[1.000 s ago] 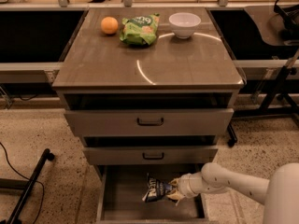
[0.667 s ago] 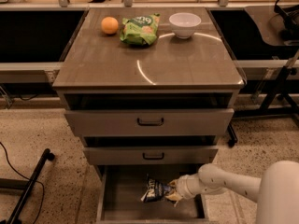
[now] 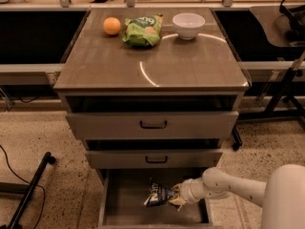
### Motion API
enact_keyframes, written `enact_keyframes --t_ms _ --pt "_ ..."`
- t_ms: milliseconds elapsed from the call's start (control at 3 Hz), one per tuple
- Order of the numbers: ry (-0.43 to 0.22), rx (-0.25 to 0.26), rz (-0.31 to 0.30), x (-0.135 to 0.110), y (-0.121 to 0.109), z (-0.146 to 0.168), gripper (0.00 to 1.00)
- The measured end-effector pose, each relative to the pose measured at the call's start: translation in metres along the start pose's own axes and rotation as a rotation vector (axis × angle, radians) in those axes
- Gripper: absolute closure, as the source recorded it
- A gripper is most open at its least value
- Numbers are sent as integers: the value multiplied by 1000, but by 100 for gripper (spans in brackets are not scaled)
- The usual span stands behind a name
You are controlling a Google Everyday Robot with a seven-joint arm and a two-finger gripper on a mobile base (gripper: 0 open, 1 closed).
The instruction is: Place blue chip bag into bottom drawer
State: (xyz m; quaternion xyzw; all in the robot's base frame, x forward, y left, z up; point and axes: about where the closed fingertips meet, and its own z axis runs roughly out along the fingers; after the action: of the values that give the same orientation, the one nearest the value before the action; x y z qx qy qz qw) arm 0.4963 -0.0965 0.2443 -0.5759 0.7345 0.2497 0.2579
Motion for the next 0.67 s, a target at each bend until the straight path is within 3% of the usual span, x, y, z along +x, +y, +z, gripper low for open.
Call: enact_keyframes --t_ms 667 --pt "6 -4 0 0 2 0 13"
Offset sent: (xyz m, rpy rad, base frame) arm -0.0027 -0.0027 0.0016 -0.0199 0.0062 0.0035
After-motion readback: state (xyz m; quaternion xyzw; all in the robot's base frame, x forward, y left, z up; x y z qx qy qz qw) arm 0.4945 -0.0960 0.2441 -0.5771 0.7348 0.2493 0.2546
